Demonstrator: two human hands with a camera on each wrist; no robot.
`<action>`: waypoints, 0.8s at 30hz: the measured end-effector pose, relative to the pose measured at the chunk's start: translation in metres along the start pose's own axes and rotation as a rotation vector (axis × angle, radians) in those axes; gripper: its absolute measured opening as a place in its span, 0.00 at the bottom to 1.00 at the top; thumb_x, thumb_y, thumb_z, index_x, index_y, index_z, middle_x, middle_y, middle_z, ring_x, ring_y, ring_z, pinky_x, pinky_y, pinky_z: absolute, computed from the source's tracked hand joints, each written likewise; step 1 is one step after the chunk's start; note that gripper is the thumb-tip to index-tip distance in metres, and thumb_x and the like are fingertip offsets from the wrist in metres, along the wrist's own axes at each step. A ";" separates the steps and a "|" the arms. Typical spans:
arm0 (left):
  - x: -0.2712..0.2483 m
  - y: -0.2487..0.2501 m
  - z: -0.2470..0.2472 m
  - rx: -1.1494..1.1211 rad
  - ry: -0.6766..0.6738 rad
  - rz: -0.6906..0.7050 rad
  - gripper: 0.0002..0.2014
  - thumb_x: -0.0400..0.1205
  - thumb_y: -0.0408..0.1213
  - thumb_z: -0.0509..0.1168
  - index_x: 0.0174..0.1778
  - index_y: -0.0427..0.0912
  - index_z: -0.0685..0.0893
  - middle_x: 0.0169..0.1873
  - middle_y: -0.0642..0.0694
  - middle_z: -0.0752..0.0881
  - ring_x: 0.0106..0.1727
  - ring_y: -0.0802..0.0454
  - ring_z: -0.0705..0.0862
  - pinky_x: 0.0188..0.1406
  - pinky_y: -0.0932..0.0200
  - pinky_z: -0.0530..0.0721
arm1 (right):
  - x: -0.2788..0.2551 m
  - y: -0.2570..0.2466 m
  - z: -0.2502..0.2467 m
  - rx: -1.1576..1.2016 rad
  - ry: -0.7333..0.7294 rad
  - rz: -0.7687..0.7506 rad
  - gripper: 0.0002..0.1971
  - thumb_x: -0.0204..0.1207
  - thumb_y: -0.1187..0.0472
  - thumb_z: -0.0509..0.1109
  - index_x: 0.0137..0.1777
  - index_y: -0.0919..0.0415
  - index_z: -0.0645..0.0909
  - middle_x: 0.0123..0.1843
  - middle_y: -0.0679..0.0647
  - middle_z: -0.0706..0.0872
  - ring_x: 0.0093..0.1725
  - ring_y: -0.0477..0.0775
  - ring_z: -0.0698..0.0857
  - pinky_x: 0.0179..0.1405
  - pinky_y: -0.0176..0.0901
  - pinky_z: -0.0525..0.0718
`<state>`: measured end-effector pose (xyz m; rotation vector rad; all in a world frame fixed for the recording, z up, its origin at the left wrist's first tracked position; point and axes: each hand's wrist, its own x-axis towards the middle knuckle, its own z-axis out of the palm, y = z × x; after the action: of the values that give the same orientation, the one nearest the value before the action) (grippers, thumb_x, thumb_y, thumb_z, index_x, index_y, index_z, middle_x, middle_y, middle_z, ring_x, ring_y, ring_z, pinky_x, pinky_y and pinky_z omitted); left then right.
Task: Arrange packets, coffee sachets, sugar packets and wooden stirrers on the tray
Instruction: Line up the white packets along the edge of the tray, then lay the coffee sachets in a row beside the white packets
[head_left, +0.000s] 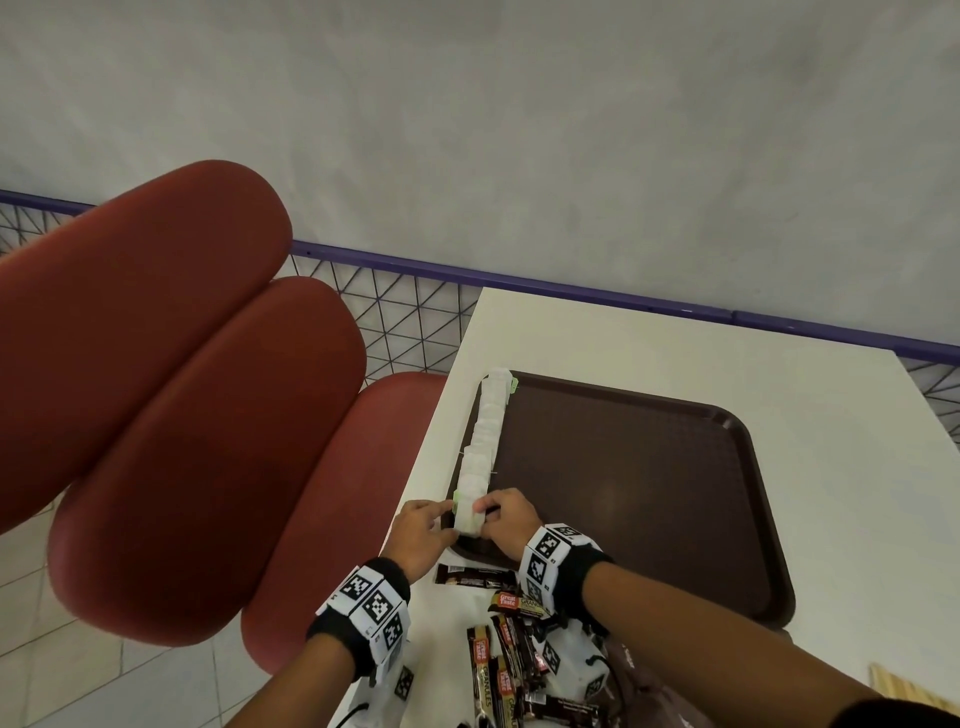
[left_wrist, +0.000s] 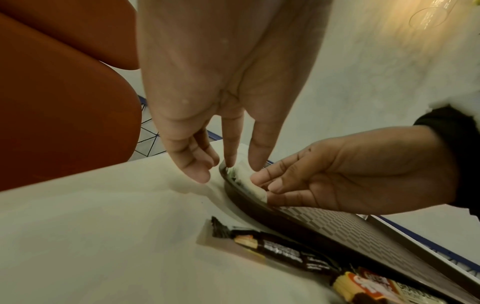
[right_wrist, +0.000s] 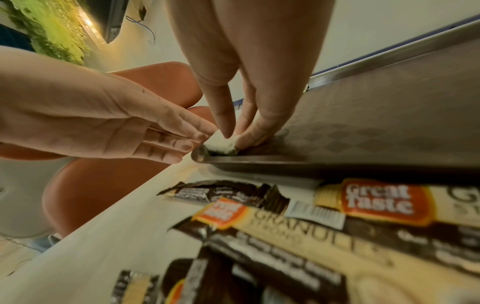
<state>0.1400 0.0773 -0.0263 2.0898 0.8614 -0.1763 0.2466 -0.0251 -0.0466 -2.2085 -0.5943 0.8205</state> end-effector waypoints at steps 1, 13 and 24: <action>0.000 0.000 0.000 -0.007 0.002 0.003 0.24 0.80 0.35 0.66 0.74 0.42 0.73 0.71 0.40 0.71 0.68 0.46 0.75 0.69 0.58 0.71 | -0.001 0.000 -0.001 0.010 -0.003 -0.003 0.15 0.70 0.74 0.68 0.56 0.65 0.82 0.62 0.61 0.77 0.52 0.55 0.81 0.56 0.37 0.78; -0.028 -0.030 0.004 -0.209 0.069 0.037 0.12 0.80 0.27 0.64 0.48 0.51 0.82 0.50 0.48 0.85 0.57 0.49 0.83 0.59 0.62 0.77 | -0.040 0.021 -0.045 -0.124 -0.036 -0.158 0.14 0.73 0.73 0.66 0.58 0.62 0.80 0.52 0.50 0.72 0.40 0.45 0.75 0.46 0.30 0.72; -0.056 -0.029 0.041 0.288 0.044 0.423 0.21 0.82 0.35 0.63 0.72 0.49 0.73 0.68 0.52 0.75 0.69 0.56 0.69 0.67 0.70 0.63 | -0.100 0.049 -0.077 -0.596 -0.270 -0.292 0.18 0.80 0.66 0.58 0.69 0.62 0.75 0.65 0.59 0.77 0.66 0.55 0.74 0.65 0.41 0.71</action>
<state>0.0865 0.0289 -0.0486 2.5020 0.4180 -0.0271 0.2394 -0.1529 -0.0015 -2.4485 -1.4095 0.8674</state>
